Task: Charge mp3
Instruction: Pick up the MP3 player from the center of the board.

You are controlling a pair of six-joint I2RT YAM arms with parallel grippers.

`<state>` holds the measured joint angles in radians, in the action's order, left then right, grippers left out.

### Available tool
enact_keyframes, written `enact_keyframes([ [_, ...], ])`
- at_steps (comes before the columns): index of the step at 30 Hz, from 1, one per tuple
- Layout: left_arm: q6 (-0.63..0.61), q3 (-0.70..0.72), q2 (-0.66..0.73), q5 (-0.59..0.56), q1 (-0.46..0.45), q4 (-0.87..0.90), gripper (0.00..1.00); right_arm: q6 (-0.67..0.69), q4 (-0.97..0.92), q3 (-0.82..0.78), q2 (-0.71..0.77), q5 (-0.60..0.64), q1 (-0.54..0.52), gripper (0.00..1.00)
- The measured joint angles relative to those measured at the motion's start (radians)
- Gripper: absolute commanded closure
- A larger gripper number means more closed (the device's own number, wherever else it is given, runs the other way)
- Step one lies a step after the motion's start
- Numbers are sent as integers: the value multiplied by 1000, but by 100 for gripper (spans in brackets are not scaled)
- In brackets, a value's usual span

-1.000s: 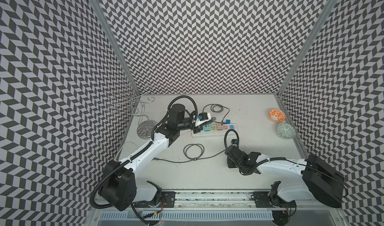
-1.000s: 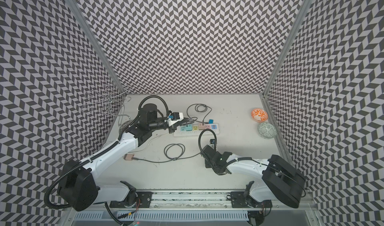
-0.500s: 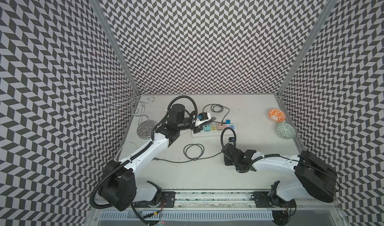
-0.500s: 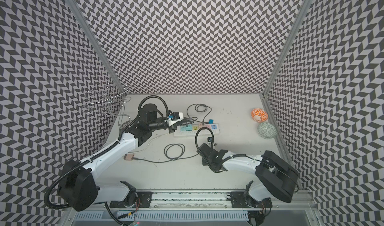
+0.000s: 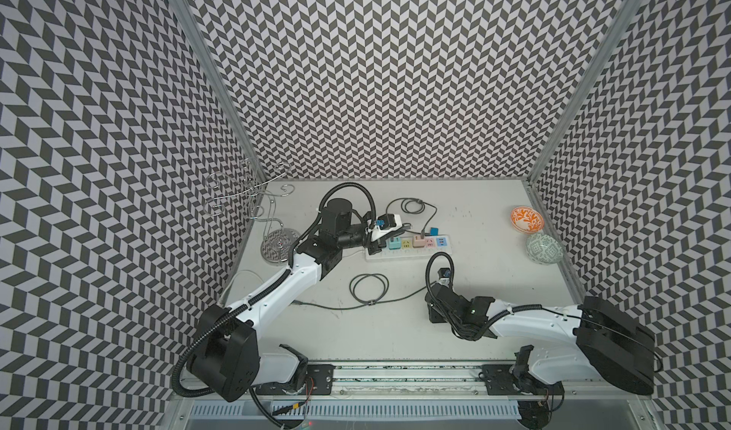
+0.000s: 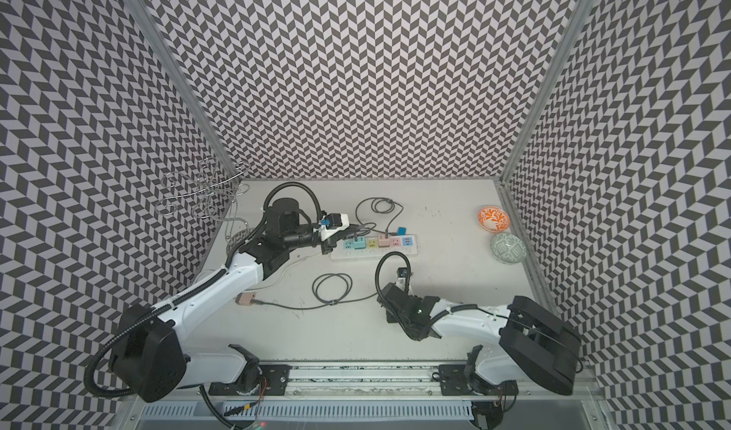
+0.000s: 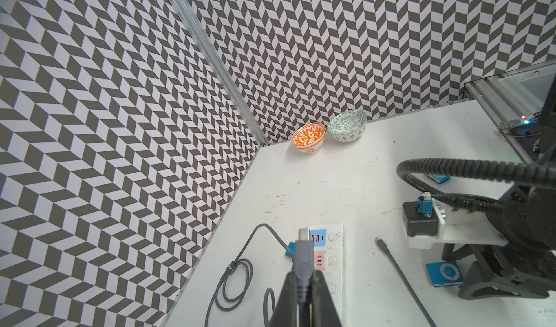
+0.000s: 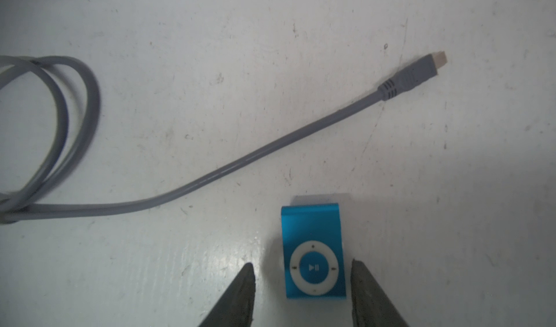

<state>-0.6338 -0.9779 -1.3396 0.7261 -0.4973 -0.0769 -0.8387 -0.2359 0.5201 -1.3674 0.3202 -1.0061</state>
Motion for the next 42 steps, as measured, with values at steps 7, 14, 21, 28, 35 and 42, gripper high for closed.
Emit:
enact_keyframes([
  [7,0,0,0,0,0,0,100,0,10,10,-21,11,-1,59],
  [14,0,0,0,0,-1,0,100,-1,3,14,-28,24,-6,63],
  [21,3,0,0,-2,-1,0,100,-10,-14,13,-25,27,-14,74],
  [28,33,-14,0,-21,0,11,100,23,-129,-2,129,4,-12,79],
  [35,67,-32,0,-48,-7,40,100,243,-141,82,370,-44,148,82],
  [42,134,-34,0,-144,-74,57,100,517,-119,278,441,-179,374,83],
])
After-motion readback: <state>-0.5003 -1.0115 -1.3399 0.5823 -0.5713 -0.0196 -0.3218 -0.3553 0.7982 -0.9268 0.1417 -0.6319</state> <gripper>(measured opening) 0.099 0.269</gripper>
